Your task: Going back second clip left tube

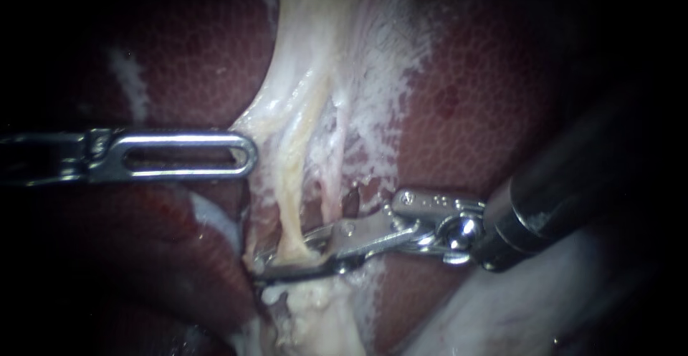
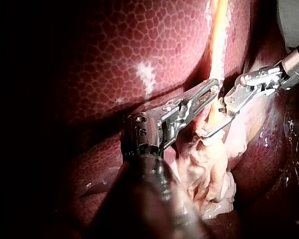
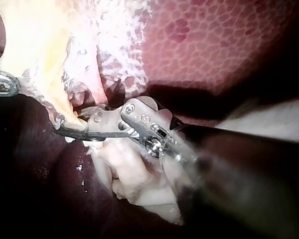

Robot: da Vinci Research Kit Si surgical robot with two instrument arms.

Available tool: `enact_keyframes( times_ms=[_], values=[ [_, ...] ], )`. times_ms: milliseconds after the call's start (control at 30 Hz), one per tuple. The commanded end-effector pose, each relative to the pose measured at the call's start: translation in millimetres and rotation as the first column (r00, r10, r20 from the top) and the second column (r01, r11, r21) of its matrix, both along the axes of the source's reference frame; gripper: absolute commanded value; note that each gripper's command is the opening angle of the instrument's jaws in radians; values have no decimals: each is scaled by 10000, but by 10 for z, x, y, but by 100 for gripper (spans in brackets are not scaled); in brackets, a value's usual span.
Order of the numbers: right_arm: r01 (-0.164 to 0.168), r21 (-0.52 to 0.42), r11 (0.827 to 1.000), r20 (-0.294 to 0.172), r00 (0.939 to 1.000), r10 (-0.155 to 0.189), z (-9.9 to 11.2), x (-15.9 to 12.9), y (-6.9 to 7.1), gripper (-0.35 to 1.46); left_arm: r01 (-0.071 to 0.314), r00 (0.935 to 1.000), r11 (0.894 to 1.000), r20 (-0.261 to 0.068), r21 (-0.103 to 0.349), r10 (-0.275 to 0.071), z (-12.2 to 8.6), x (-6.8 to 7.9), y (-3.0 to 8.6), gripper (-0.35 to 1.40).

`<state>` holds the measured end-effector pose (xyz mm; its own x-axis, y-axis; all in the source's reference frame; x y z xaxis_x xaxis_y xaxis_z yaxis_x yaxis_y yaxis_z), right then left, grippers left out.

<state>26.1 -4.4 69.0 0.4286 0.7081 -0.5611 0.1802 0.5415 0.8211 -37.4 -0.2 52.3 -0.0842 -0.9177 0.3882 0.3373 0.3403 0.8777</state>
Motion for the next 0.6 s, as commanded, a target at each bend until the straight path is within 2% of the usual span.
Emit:
enact_keyframes(
  times_ms=[33, 300, 367, 467, 533, 600],
  values=[
    [-6, 2, 10000, 3, 10000, 6, 0, 0, 0, -35, 1, 10000, 10000, 0, 0, -1, 0, 0, 0, -35],
    [-4, 2, 10000, 1, 10000, 4, 0, 1, -1, -35, 2, 10000, 10000, 0, 0, -2, 0, 0, 0, -35],
    [23, -89, 10000, -59, 10000, -24, -1, 3, 0, -17, 2, 10000, 10000, 0, -1, -2, 0, 0, 0, -35],
    [85, -985, 9951, -484, 9987, -133, -1, 7, 1, 18, 5, 10000, 10000, -3, -1, -5, 0, 0, 0, -35],
    [100, -1672, 9859, -791, 9966, -235, 0, 11, 2, 35, 5, 10000, 10000, -3, -2, -5, 0, 0, -1, -35],
    [108, -2085, 9780, -981, 9947, -319, 0, 14, 2, 43, 5, 10000, 10000, -3, -2, -5, 0, 0, -1, -35]
  ],
)
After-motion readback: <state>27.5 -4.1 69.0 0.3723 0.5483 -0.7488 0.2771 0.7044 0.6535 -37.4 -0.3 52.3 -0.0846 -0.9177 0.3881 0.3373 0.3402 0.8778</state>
